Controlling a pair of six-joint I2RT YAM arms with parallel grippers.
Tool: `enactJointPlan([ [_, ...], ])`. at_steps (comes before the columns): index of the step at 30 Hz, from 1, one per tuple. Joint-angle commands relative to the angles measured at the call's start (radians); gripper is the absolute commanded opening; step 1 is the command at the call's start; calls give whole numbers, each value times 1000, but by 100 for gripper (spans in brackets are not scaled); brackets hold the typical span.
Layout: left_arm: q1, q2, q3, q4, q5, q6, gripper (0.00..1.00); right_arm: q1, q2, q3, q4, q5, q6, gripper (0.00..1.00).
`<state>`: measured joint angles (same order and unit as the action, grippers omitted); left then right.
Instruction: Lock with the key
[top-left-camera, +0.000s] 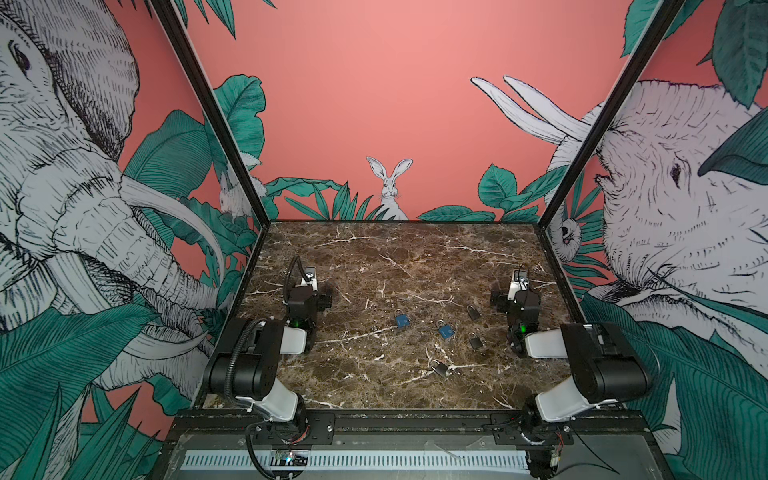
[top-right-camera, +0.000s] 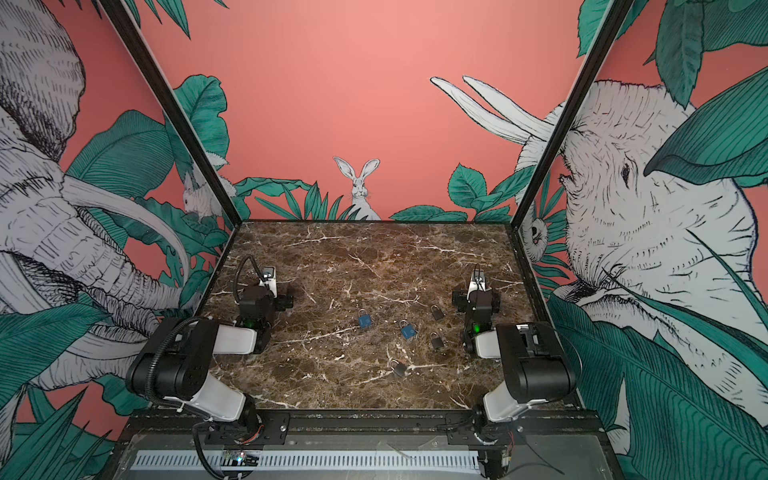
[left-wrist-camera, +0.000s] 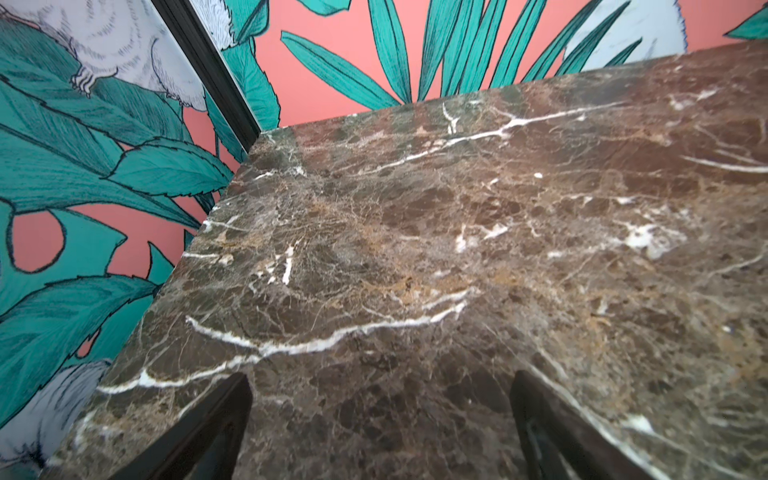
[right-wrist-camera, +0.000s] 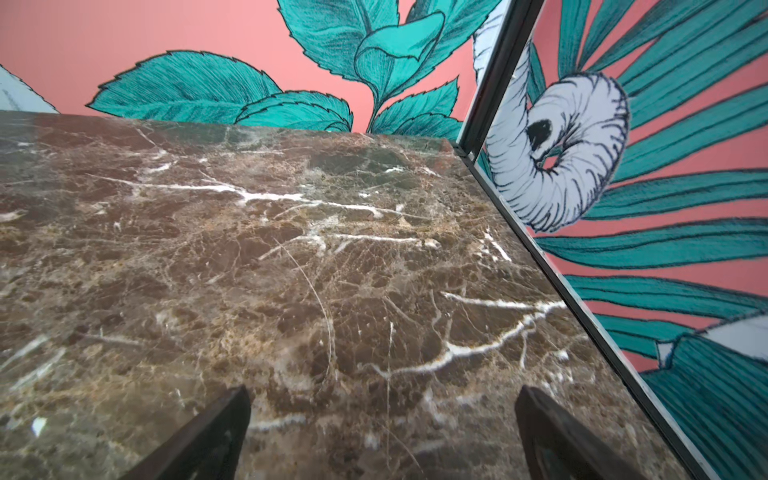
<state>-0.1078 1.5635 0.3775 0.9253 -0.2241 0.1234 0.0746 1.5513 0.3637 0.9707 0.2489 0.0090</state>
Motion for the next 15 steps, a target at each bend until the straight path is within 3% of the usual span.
enactJointPlan([
  [1,12,-10,17,-18,37,-2,99,-13,-1,21,-49,-37,-6,99],
  [15,43,-10,34,-51,103,-15,99,-15,-3,19,-50,-36,-3,99],
])
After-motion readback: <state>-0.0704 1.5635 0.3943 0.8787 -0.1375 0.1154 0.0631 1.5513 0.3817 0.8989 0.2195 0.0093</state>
